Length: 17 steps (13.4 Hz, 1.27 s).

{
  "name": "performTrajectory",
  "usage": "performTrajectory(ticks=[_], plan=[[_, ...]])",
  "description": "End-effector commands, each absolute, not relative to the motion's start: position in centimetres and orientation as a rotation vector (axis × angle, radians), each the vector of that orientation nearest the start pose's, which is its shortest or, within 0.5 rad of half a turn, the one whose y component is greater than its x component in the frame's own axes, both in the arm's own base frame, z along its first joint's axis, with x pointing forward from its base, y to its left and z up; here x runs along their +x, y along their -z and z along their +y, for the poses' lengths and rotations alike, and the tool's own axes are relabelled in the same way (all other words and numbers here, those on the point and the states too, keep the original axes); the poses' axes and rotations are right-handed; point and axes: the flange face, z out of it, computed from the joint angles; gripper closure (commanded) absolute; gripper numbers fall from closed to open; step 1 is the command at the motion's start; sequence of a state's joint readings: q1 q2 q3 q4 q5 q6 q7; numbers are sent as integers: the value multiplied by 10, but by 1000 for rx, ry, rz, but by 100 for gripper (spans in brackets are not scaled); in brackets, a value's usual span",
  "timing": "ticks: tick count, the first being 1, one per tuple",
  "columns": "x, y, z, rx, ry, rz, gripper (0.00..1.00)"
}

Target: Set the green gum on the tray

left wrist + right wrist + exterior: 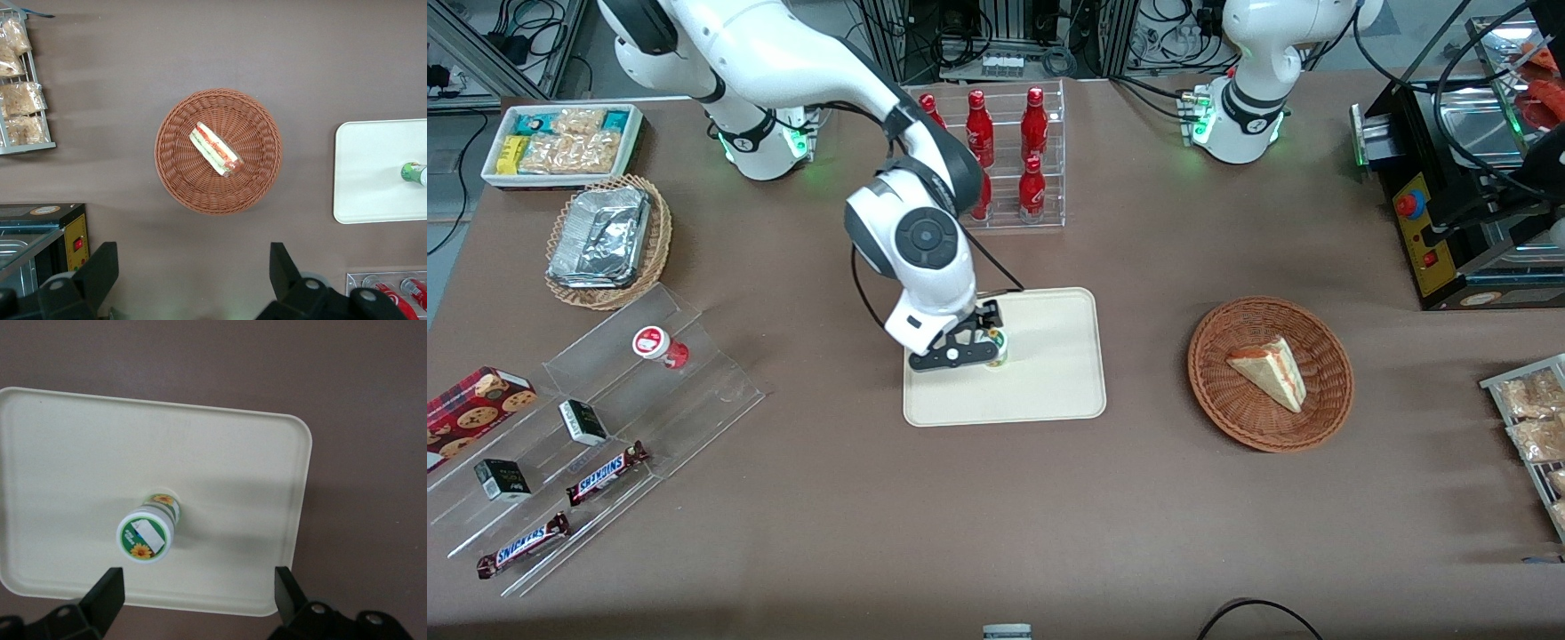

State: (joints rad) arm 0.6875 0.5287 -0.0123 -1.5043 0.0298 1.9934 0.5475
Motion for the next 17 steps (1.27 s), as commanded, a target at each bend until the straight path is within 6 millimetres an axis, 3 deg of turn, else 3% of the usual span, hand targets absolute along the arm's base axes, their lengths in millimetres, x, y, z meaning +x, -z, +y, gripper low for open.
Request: performTrajectory(ticks=[1,7,9,11,17], plan=[[547,-383,403,-3143,-126,-245,0],[584,-437,296,-3055,-193,-277,0],[598,-453,222,-3043,-182,-152,0],[600,-467,178,-3033,-181,-191,0],[582,-489,54,-3037,-216,13,0]])
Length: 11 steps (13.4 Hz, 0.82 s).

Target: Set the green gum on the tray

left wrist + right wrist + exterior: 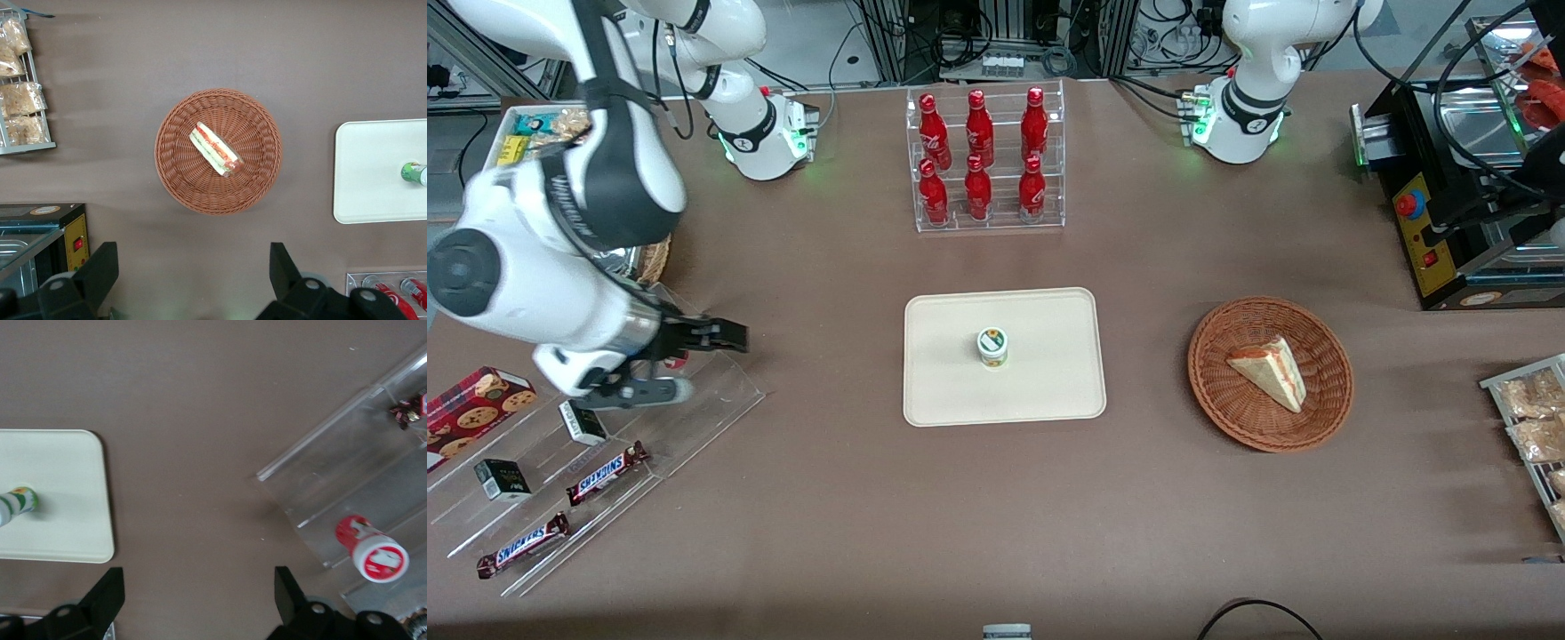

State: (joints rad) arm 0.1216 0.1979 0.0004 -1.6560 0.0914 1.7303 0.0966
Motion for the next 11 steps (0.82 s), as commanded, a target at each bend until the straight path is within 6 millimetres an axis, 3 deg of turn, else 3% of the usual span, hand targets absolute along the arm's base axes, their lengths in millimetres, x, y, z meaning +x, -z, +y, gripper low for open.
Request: performTrajectory(ticks=[1,5,8,11], plan=[[577,-492,35,-3033,-209,17,0],[561,-509,-23,-3027,-262,135,0],[549,-521,-35,-3100,-304,132,0],[532,-543,-35,-3101,-353,144,0]])
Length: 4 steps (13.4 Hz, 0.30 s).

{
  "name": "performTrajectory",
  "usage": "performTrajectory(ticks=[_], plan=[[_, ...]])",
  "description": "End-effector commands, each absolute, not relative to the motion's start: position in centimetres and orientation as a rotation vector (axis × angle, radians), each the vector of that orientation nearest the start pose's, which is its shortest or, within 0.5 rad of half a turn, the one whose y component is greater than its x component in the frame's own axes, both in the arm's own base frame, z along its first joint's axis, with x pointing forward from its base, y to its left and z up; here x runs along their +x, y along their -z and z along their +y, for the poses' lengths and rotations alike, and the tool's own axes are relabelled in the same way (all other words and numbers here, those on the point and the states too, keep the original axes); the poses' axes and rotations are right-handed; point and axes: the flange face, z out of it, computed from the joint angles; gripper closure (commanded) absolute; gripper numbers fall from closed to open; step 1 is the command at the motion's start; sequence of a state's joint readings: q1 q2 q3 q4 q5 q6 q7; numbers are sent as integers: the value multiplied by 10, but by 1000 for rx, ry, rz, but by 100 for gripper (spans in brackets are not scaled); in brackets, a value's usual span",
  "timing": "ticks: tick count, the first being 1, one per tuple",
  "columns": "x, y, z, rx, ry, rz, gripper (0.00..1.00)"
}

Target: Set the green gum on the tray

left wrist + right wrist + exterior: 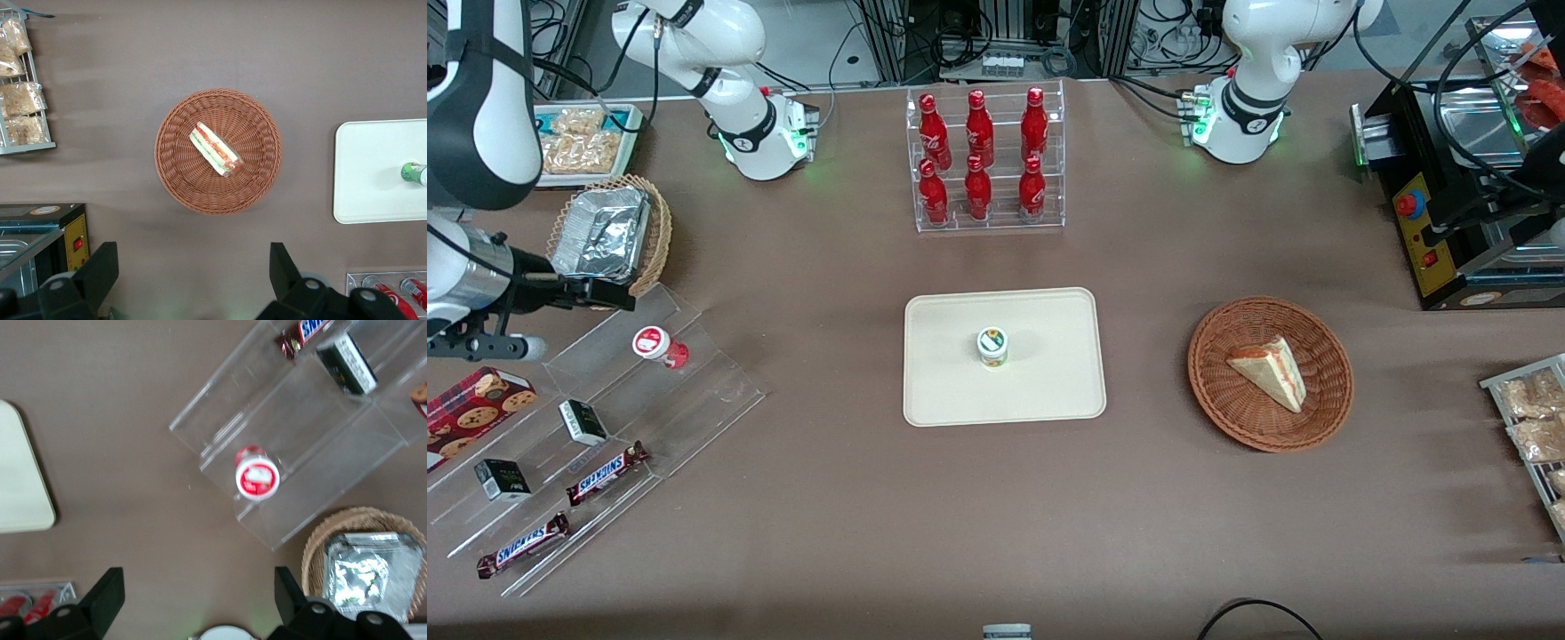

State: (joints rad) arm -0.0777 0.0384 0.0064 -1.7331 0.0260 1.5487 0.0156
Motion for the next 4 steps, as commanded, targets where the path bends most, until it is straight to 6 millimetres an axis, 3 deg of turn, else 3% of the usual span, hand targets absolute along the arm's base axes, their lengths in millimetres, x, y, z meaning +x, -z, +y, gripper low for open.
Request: performTrajectory(ticks=[1,4], plan=[[529,-551,-33,-3103,-332,146,0],[523,-561,-27,-3106,-316,146,0]])
